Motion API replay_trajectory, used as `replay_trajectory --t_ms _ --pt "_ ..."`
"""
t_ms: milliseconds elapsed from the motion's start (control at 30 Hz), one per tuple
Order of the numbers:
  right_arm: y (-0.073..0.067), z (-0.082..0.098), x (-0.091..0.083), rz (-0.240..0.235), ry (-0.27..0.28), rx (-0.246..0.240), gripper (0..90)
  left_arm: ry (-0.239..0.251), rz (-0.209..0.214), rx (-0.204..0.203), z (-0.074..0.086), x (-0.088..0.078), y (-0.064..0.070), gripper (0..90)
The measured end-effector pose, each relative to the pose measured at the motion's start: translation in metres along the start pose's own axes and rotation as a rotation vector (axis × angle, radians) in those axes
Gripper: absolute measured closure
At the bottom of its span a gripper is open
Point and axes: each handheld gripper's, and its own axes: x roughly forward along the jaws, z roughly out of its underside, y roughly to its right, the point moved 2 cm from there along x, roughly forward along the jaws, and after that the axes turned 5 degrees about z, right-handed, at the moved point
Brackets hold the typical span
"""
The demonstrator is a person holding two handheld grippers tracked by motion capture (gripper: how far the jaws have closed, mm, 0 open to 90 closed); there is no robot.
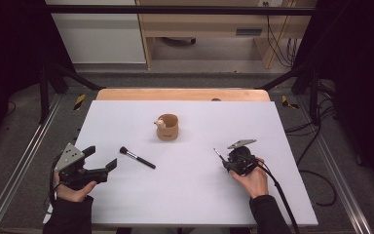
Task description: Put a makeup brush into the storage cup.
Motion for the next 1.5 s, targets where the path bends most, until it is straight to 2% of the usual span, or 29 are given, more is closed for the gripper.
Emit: replay_trajectory --t_ms 67,167,267,367,500,567,767,833,1233,1500 --pt "0.002 -0.002 -0.008 -0.004 0.022 -0.003 63.6 -0.001 -0.001 0.000 0.000 0.000 0.000 7.7" --pt "0.007 -0.010 -0.015 -0.001 0.009 0.003 59.9 -0.002 0.003 0.001 0.000 0.000 0.000 7.7" --pt "0.007 -0.019 -0.018 0.022 -0.053 -0.050 57.2 -0.006 0.004 0.004 0.000 0.000 0.000 7.7" --pt "0.005 -0.028 -0.017 0.003 -0.103 -0.068 56.8 -0.008 0.004 0.004 0.000 0.000 0.000 7.7" --pt "0.002 -0.036 -0.010 -0.001 -0.171 -0.105 58.3 -0.009 0.005 0.004 0.000 0.000 0.000 7.7" --pt "0.002 -0.038 -0.005 -0.010 -0.205 -0.109 59.4 -0.010 0.005 0.005 0.000 0.000 0.000 7.7" --pt "0.002 -0.038 0.007 -0.007 -0.263 -0.123 61.7 -0.009 0.006 0.004 0.000 0.000 0.000 7.7" --pt "0.004 -0.037 0.010 -0.006 -0.275 -0.139 63.4 -0.011 0.006 0.005 0.000 0.000 0.000 7.7" --pt "0.005 -0.034 0.018 -0.018 -0.364 -0.141 74.3 -0.013 0.007 0.004 0.001 0.001 0.000 7.7" --pt "0.004 -0.033 0.020 -0.025 -0.382 -0.131 80.1 -0.015 0.007 0.006 0.001 0.002 0.001 7.7"
